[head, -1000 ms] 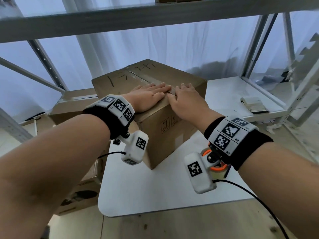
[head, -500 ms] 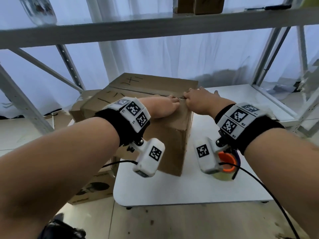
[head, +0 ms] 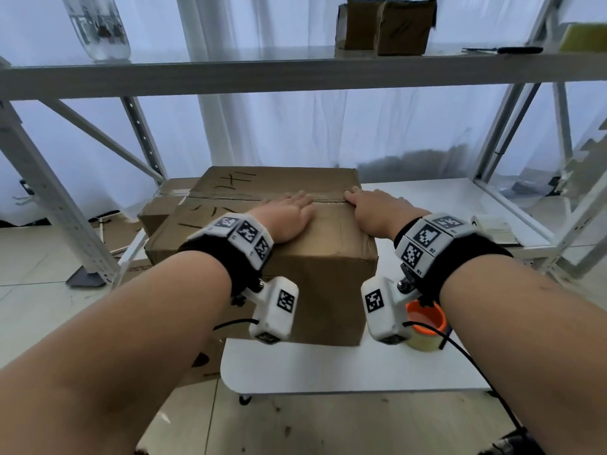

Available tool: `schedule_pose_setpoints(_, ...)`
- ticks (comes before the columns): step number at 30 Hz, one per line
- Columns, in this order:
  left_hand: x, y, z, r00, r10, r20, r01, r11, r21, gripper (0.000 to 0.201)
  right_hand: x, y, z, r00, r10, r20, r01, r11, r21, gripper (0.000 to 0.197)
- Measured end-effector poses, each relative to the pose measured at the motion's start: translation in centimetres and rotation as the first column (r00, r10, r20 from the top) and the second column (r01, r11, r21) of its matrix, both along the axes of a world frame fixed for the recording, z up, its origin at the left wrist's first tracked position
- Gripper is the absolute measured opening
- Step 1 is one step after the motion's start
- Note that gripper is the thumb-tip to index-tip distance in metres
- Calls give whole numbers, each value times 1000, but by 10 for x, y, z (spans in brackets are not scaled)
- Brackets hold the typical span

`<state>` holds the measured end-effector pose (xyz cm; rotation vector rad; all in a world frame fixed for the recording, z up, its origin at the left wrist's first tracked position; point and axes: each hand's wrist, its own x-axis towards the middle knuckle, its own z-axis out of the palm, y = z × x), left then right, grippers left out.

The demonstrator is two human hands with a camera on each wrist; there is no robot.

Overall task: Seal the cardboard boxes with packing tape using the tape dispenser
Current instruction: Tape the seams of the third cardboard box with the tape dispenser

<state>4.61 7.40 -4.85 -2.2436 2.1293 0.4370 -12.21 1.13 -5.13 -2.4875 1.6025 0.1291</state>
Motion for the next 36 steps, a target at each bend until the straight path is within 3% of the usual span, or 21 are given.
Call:
schedule_pose_setpoints(5, 49, 14, 2, 987, 161, 25, -161, 987, 17, 53, 18, 4, 6, 997, -45, -67, 41, 997, -60, 51)
schedule_pose_setpoints(7, 37, 11, 4, 990, 144, 6, -144, 990, 12, 53, 30, 9, 5, 1000, -3, 22, 4, 999, -35, 44)
schedule_pose_setpoints(11, 7, 3, 4, 999, -25, -37, 25, 1000, 10, 49, 54, 22, -9, 985, 146, 90, -146, 989, -6, 54)
schedule_pose_setpoints(16, 58, 2, -3, 996, 79, -41, -80, 997, -6, 50, 47, 17, -11, 989, 138, 53, -137, 990, -20, 57)
schedule_pose_setpoints(19, 92, 11, -10, 980, 196, 23, -196, 980, -23, 51, 47, 23, -7, 991, 130, 34, -130, 991, -14, 80)
schedule_pose_setpoints(22, 93, 16, -13, 966, 249, 75, -249, 968, -19, 53, 51, 36, -1, 986, 166, 8, -166, 985, 44, 109)
schedule_pose_setpoints(27, 82, 16, -10, 960, 269, 84, -268, 963, -14, 54, 67, 52, 7, 897, 420, -139, -414, 908, 68, 113)
schedule_pose_setpoints(31, 67, 22, -4, 978, 186, 95, -186, 982, -8, 54, 39, 32, 23, 909, 325, -261, -347, 937, -41, 95)
schedule_pose_setpoints(33, 49, 24, -1, 992, 105, 69, -104, 995, -10, 52, 19, 20, 26, 916, 201, -347, -264, 954, -145, 70)
schedule_pose_setpoints(34, 37, 25, 0, 997, 57, 51, -57, 998, -15, 51, 10, 17, 24, 924, 137, -358, -218, 956, -197, 56)
schedule_pose_setpoints(36, 11, 26, -4, 999, -41, 27, 42, 999, -33, 51, -1, 15, 19, 969, 49, -242, -112, 961, -254, 45)
